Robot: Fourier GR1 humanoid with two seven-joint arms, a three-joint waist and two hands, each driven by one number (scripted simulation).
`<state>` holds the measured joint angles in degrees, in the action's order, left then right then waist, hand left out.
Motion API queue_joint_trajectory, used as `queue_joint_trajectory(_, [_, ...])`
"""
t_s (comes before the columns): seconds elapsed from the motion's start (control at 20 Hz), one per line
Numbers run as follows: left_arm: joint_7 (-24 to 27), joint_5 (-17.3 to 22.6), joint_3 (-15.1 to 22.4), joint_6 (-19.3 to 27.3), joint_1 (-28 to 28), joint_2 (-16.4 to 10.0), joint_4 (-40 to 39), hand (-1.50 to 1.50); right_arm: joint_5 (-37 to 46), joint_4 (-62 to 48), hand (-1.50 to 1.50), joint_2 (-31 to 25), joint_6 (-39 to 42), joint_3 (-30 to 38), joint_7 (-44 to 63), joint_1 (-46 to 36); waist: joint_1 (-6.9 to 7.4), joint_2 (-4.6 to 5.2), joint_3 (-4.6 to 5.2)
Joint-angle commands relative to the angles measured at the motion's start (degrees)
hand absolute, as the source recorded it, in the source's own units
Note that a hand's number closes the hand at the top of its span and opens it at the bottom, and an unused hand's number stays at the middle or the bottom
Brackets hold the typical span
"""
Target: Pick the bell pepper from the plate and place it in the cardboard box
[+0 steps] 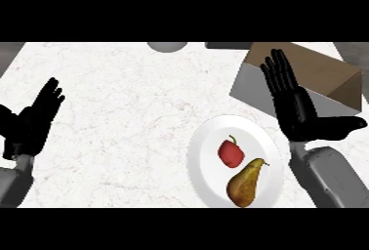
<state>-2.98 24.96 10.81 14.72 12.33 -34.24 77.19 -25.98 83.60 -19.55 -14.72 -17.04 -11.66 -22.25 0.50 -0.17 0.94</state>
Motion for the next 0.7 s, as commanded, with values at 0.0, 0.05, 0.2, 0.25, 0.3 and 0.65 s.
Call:
queue_joint_trajectory(0.0, [2.4, -2.05, 0.5, -0.9, -0.39, 0.21, 2.15, 0.0, 7.29, 3.68, -1.5, -0.76, -10.21, -1.31, 6.32, -2.53, -0.62, -0.17, -0.84])
queue_joint_trajectory(0.05, [3.73, -3.18, 1.94, -1.95, 0.74, -0.33, 2.09, 0.0, 11.61, 4.96, -1.5, -3.14, -14.79, -2.02, 7.4, -2.78, -2.08, -0.79, -0.61])
queue_joint_trajectory(0.2, [6.09, -6.47, 3.24, -3.31, 2.29, -3.49, 4.81, 0.0, 20.41, 3.3, -1.5, -12.7, -20.46, 0.77, 9.54, -3.34, -6.47, -3.23, 0.13])
queue_joint_trajectory(0.25, [6.96, -7.63, 4.0, -3.97, 3.0, -4.17, 5.64, 0.0, 23.23, 2.79, -1.5, -14.82, -22.16, 0.99, 10.06, -3.58, -7.88, -3.77, 0.36])
queue_joint_trajectory(0.3, [5.95, -6.54, 4.32, -4.15, 2.28, -3.12, 5.15, 0.0, 26.37, -2.95, -1.5, -19.89, -19.08, -2.68, 14.2, 1.06, -9.51, -2.72, 1.3])
queue_joint_trajectory(0.65, [9.03, -9.18, 7.46, -5.49, -0.02, -2.86, 8.0, 0.0, 43.98, 4.55, -1.5, -27.8, -23.98, -11.19, 27.97, 3.83, -6.31, -2.33, 0.2])
